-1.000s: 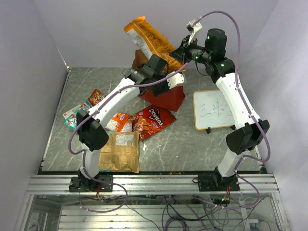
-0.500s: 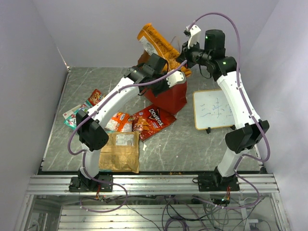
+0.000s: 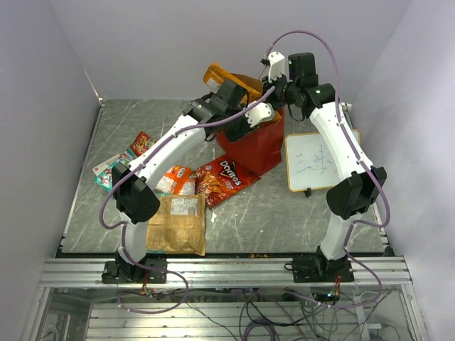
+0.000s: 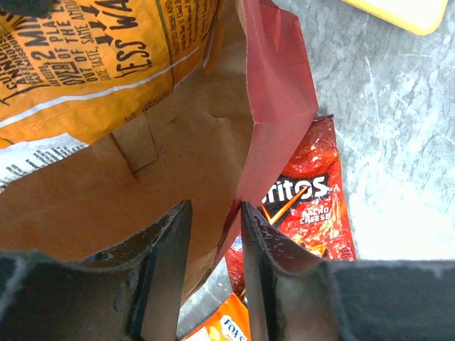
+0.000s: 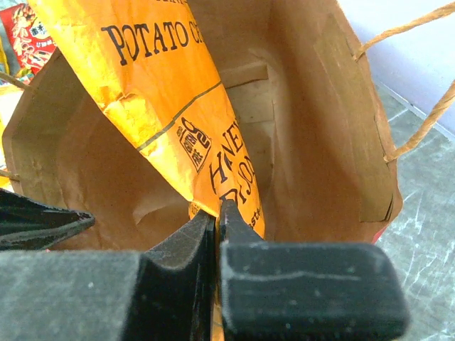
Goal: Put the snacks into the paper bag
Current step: Place the snack in the paper bag.
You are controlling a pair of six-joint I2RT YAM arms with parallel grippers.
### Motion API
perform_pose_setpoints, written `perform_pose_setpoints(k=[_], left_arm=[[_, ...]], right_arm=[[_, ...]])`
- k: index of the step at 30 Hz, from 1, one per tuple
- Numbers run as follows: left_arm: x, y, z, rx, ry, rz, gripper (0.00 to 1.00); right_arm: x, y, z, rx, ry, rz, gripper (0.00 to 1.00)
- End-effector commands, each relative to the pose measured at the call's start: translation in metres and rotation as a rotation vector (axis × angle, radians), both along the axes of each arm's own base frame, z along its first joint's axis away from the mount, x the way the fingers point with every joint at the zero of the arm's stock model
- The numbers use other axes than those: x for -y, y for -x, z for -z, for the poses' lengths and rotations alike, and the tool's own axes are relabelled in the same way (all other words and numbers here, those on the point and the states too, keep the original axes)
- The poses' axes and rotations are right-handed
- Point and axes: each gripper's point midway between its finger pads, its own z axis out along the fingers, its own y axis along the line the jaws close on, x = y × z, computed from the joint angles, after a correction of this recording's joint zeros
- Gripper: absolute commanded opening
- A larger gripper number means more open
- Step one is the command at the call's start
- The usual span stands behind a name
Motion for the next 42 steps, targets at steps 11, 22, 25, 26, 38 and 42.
perform_pose_setpoints(k=[11,22,25,26,38,42], left_arm=[[-0.043,-0.02,-0.122,0.262,0.353,-0.26,0.66],[-0.131,-0.113,-0.109,0.185,0.533,-0.67,0.79],[-0.128,-0.127,-0.085,0.102,0.53,-0.683,0.84],[-0.124,-0.13,-0.074,0.076,0.521,-0.681,0.84],[-0.104,-0.149,-0.014,-0.063,0.559,-0.712,0.79],[-0.1,-0.156,-0.005,-0.09,0.587,-0.732,0.76]], right_arm=[[-0.001,0.013,-0.025,0.102,-0.062,-0.028,0.0],[-0.004,0.012,-0.028,0.104,-0.099,-0.042,0.0],[-0.002,0.011,-0.027,0.103,-0.097,-0.035,0.0],[-0.002,0.01,-0.027,0.101,-0.096,-0.032,0.0],[0.0,0.009,-0.018,0.083,-0.085,-0.03,0.0],[0.002,0.008,-0.015,0.079,-0.074,-0.025,0.0]])
